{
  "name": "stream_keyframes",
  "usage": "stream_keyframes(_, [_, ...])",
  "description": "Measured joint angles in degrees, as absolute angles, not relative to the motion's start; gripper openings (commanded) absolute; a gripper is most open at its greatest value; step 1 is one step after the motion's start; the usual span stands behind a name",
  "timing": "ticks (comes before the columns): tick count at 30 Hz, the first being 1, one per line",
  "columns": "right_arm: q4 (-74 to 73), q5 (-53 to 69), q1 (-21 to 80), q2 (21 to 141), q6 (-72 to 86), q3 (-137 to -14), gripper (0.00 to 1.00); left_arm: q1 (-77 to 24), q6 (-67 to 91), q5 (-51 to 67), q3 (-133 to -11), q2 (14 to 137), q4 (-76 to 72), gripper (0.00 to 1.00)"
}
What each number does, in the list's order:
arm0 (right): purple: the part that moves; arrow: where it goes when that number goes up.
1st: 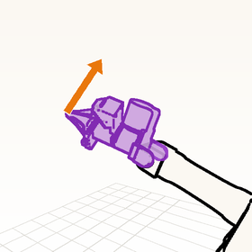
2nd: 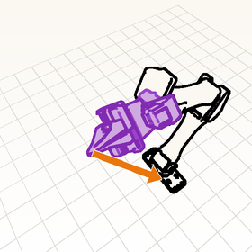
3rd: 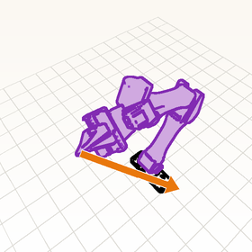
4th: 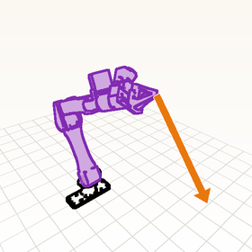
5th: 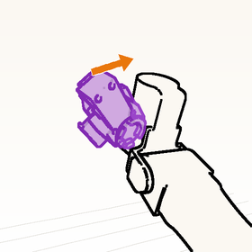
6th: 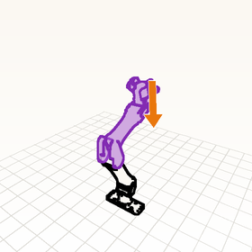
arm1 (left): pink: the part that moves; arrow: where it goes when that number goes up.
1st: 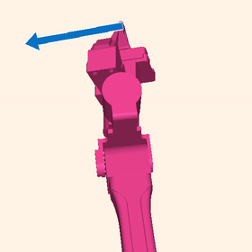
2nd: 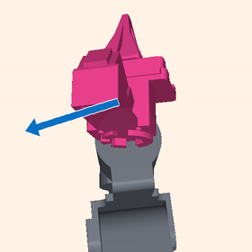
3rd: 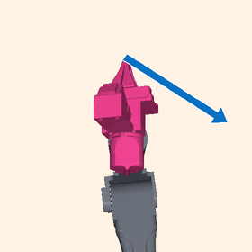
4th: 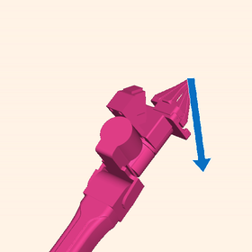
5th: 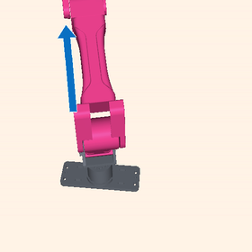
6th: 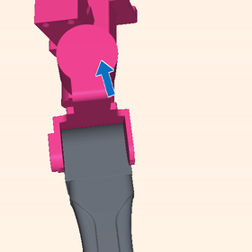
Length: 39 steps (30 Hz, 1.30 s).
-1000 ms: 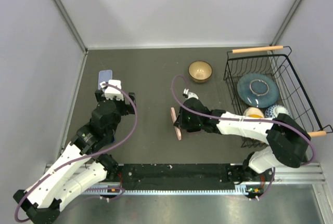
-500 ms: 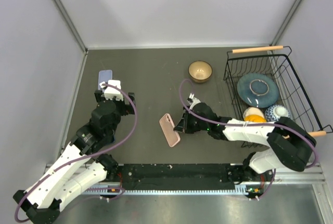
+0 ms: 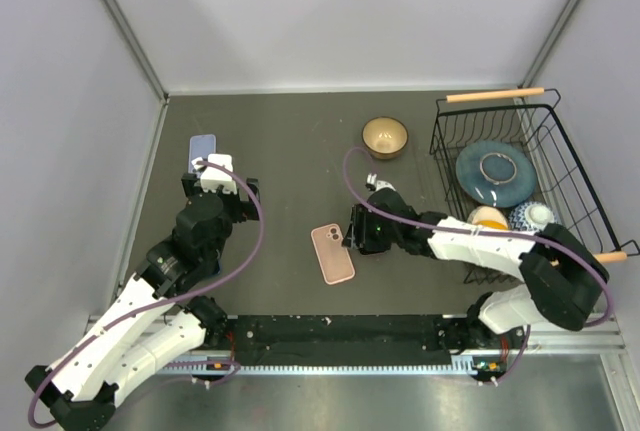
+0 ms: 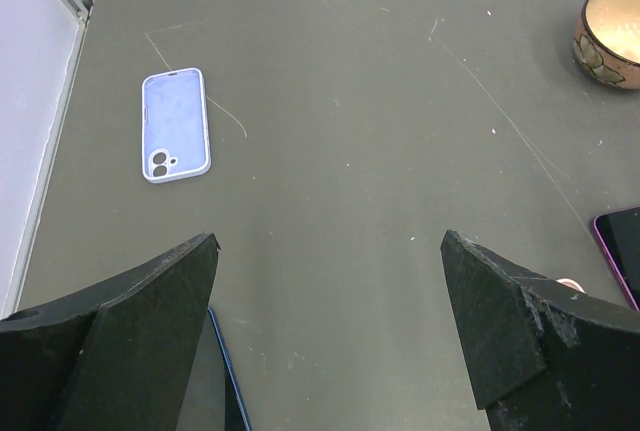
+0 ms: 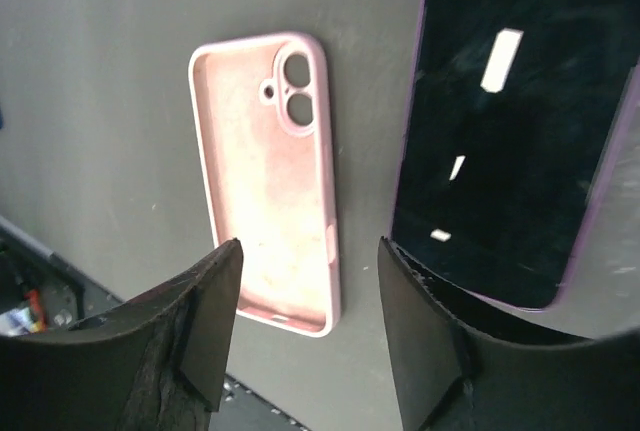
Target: Put the phone into the phone case
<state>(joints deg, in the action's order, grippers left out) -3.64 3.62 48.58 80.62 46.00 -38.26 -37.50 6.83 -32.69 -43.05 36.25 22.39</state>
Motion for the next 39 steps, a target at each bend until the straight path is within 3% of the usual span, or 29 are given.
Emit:
stream_keyframes(5, [-15.0, -5.9, 47.8, 79.6, 39.5, -45.8, 0.79, -37.5, 6.8, -32.8, -43.0, 36.2, 22.4, 0.99])
stream_keyframes(9, [-19.8, -10.8, 45.7, 82.8, 35.0, -50.4, 0.85, -37.5, 6.8, -33.1, -43.0, 36.2, 22.4, 0.99])
stream_keyframes(18, [-24.8, -13.2, 42.8, 93.6, 28.9, -56.5, 0.86, -37.5, 6.8, -34.0, -43.0, 36.2, 22.4, 0.99])
stream_keyframes(39, [-24.5, -9.9, 42.8, 98.5, 28.1, -59.0, 0.86, -37.5, 6.7, -34.4, -43.0, 36.2, 22.6, 0.99])
